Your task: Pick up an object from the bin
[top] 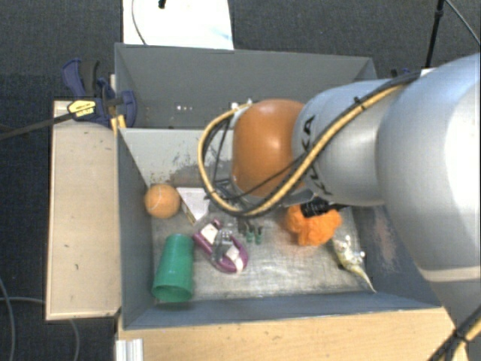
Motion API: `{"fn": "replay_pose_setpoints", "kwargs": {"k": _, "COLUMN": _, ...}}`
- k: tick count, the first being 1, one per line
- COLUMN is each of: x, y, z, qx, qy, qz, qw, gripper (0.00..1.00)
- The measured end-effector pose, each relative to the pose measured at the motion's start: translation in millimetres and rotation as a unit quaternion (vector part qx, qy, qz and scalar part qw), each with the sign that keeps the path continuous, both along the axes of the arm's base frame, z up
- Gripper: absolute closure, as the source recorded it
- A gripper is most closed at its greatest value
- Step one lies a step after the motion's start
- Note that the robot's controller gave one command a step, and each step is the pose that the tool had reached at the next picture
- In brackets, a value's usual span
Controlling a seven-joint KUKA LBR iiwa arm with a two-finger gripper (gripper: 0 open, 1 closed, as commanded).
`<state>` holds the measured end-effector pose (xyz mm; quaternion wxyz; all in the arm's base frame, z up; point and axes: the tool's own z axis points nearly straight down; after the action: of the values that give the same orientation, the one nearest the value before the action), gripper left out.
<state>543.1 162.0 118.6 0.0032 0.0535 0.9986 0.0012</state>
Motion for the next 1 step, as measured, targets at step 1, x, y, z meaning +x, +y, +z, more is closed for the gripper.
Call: {"fn": "replay_pose_setpoints", "kwargs": {"k": 1, "x": -4.6, "y": 1.3, "z": -6.4, "qx": -0.001, "qy": 0.0033, "qz": -0.026, "qw": 0.9997, "gripper": 0.00}}
